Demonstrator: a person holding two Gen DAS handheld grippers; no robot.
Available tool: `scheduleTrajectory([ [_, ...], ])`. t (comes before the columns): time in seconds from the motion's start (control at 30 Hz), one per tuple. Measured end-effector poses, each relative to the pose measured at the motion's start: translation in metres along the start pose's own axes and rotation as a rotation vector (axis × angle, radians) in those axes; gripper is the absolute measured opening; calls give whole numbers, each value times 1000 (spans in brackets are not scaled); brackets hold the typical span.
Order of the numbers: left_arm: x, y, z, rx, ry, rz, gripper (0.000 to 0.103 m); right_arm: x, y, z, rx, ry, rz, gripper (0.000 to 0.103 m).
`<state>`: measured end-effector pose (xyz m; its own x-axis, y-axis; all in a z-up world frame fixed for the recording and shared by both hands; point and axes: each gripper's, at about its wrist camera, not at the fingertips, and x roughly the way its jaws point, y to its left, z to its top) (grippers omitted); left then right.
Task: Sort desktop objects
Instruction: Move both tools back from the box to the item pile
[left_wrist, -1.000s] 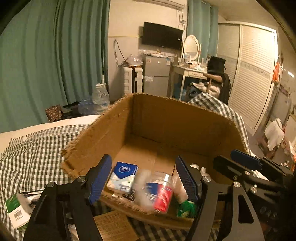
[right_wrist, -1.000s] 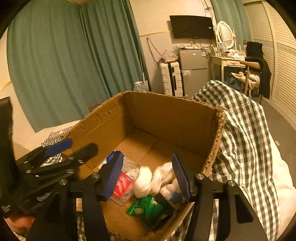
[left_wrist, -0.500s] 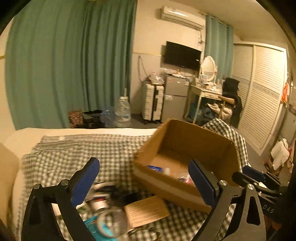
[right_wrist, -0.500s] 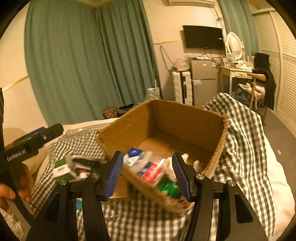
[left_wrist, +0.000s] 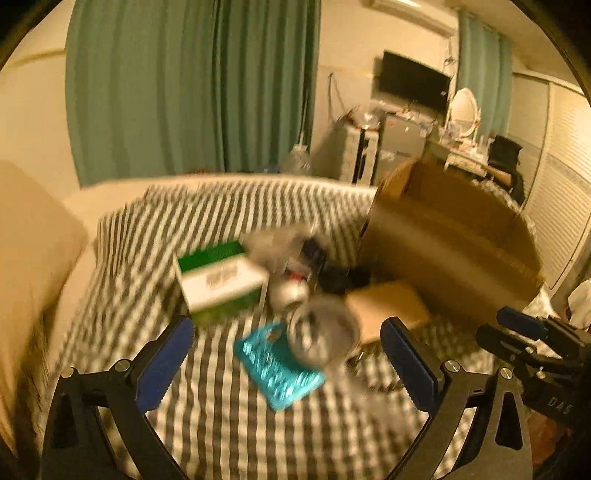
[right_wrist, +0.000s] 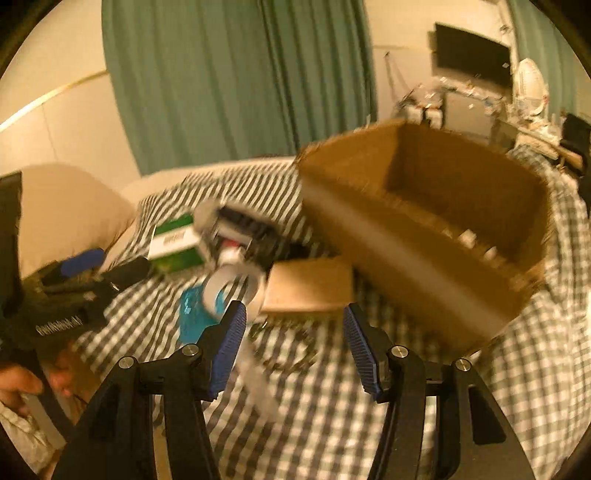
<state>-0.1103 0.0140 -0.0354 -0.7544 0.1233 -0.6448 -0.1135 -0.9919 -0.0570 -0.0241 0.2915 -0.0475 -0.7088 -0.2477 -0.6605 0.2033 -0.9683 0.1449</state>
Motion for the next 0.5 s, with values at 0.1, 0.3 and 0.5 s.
scheduleTrajectory([
  [0.1, 17, 6, -29, -12, 46, 7, 103, 24, 8, -18, -34, 57, -2, 55],
  [0.3, 49, 2, -61, 13, 113, 18, 103, 66, 0, -34, -32, 141, -25, 55],
  [0.5, 71, -7, -55, 4, 108, -47, 103, 94, -11, -32, 9, 197, -67, 51],
])
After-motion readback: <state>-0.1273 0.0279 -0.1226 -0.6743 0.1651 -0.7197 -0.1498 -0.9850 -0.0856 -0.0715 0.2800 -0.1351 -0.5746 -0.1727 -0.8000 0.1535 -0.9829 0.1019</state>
